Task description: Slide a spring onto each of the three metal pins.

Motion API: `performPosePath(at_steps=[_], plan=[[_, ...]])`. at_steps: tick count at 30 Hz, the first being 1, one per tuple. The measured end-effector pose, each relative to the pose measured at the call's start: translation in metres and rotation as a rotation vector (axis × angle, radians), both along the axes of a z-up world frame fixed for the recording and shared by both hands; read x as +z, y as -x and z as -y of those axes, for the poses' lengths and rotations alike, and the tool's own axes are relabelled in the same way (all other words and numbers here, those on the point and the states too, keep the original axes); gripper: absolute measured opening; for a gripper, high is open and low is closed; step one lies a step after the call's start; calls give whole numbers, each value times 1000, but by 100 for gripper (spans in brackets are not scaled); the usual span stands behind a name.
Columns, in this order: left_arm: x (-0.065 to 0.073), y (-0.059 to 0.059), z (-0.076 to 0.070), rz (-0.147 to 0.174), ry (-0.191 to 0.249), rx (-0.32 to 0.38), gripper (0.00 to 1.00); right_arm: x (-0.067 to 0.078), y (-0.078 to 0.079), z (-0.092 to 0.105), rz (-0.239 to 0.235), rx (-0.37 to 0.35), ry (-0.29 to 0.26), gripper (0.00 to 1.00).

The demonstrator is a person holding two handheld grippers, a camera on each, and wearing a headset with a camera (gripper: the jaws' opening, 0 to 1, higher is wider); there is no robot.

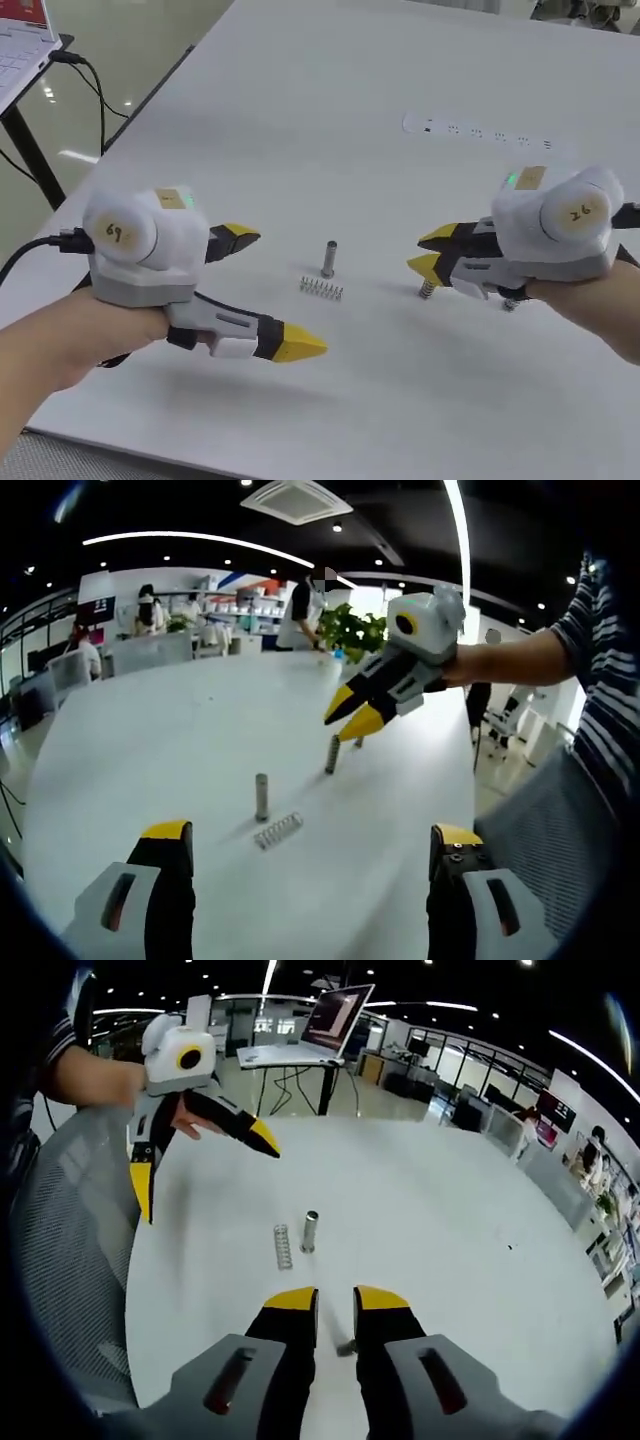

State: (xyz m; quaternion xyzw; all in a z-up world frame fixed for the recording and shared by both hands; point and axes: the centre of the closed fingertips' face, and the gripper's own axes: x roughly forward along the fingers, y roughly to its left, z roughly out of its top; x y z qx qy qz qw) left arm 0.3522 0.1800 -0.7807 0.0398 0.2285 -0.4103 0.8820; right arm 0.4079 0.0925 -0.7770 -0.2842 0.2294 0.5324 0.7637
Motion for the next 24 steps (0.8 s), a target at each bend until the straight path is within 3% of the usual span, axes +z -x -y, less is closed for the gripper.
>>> performPosePath(at_steps=[13,24], plan=[[-2,2,-5,-8,-4,2,95,-8,18,-40,-64,121,38,11],[0,4,-4,-6,2,-5,95,-32,22,-65,-110,171,118,11]])
